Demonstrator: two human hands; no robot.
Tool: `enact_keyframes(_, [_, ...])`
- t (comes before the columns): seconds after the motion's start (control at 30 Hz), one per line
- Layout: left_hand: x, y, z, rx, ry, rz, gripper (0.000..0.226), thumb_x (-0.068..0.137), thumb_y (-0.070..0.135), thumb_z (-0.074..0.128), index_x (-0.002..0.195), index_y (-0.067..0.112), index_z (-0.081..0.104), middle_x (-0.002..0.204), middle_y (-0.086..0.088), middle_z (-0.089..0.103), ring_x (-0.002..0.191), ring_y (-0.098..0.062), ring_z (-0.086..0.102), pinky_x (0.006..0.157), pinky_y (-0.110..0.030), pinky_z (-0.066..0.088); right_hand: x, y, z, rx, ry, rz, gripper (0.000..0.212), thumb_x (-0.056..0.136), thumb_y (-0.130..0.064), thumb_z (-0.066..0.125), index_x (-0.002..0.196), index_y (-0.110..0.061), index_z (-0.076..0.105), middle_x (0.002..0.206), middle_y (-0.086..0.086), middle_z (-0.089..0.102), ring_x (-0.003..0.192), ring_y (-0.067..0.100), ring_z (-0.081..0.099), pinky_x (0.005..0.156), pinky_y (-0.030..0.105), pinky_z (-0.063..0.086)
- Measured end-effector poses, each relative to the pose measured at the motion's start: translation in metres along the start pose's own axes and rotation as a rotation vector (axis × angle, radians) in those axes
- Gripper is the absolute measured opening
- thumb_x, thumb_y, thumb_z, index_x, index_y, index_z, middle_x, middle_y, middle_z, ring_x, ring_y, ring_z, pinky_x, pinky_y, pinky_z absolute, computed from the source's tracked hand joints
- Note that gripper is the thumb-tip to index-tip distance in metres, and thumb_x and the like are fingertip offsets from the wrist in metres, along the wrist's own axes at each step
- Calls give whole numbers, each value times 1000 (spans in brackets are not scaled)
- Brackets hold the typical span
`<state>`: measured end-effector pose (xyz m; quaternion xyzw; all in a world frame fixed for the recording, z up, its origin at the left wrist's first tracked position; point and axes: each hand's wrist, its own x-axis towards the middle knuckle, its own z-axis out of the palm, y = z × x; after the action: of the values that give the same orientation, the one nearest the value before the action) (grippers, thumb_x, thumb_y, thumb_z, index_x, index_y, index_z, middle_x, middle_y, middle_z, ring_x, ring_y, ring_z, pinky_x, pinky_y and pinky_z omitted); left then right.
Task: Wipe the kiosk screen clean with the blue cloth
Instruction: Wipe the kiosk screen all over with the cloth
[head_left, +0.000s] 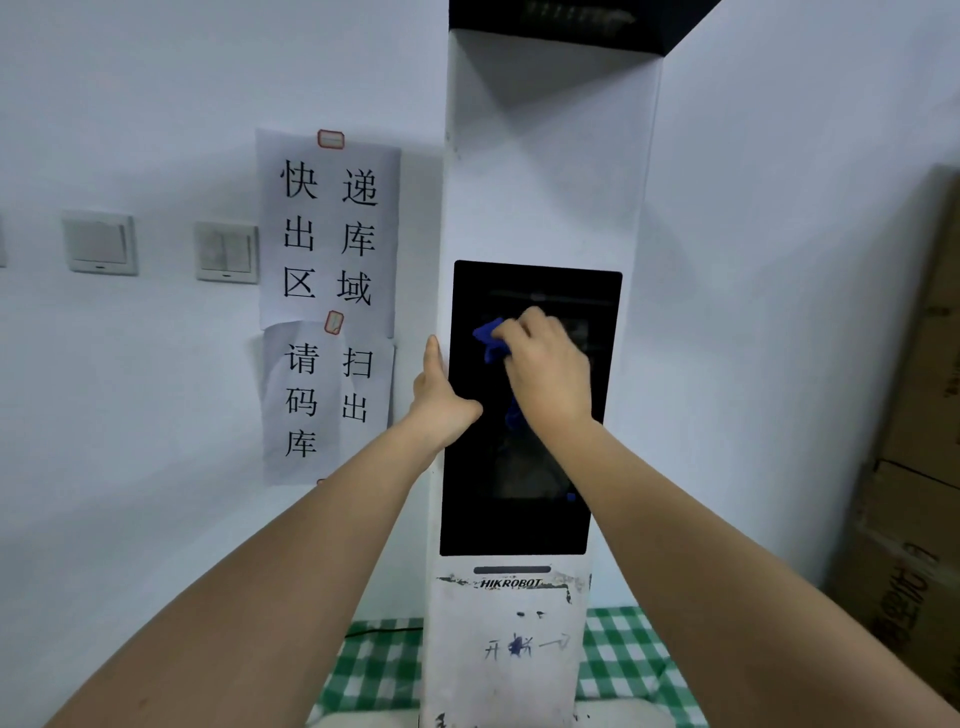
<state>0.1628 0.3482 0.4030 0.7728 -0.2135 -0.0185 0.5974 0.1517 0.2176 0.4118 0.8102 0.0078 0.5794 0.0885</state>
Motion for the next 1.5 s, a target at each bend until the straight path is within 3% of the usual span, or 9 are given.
enact_keyframes(0.07, [0,-1,0,12,12,-5,98,86,-3,52,151,32,-12,156,-5,16,102,-12,38,69,-21,41,-7,8,0,-43,-80,-204,34,57,5,78,86,-8,66,81,9,58,67,25,55,38,21,24])
enact_keyframes(0.13, [1,-2,1,20,25,-8,97,86,-1,52,150,33,-12,156,-4,16,103,-14,41,73,-24,42,-4,21,-6,-65,-89,-224,31,59,2,77,85,-9,66,80,8,58,66,25,55,38,21,23])
enact_keyframes(0.33, [6,-1,4,36,59,-29,101,83,0,55,151,32,-12,152,-9,24,119,-26,49,91,-31,48,16,11,-11,15,56,240,20,71,0,65,90,-7,65,87,13,59,74,31,57,43,28,33])
enact_keyframes(0.57, [6,-2,4,34,50,-14,99,82,1,53,151,31,-12,156,-5,19,123,-23,43,87,-27,41,0,-2,-3,-68,-75,-264,29,56,0,79,81,-11,68,79,8,59,66,24,57,39,20,22])
enact_keyframes(0.77, [3,-1,2,36,41,-21,97,85,0,53,151,31,-12,157,-5,13,124,-24,42,86,-25,39,16,13,-11,4,61,139,22,67,0,72,86,-10,69,81,10,59,68,28,57,42,22,26])
enact_keyframes(0.97, [3,-2,4,43,53,-15,97,85,0,52,151,32,-11,157,-4,14,116,-20,43,84,-26,39,-1,14,-7,-90,-71,-278,30,59,-1,78,86,-11,68,80,7,58,66,24,55,39,21,22])
enact_keyframes(1.2, [2,0,5,65,60,-28,96,87,0,53,151,31,-11,158,-5,13,133,-28,37,86,-26,36,12,34,-17,5,62,164,20,72,0,65,90,-9,66,86,13,57,75,31,56,39,28,36])
enact_keyframes(1.37, [2,-1,6,57,69,-40,96,86,2,53,151,33,-11,157,-5,15,129,-26,40,86,-26,37,-17,25,-3,-57,-81,-177,32,59,4,76,87,-9,65,81,10,57,66,26,54,37,22,26])
enact_keyframes(1.5, [2,-1,4,67,53,-39,95,87,2,53,151,32,-11,156,-6,15,131,-28,38,86,-27,36,-8,44,-13,-55,-40,-44,22,66,1,71,86,-8,65,82,11,58,69,30,56,39,23,28])
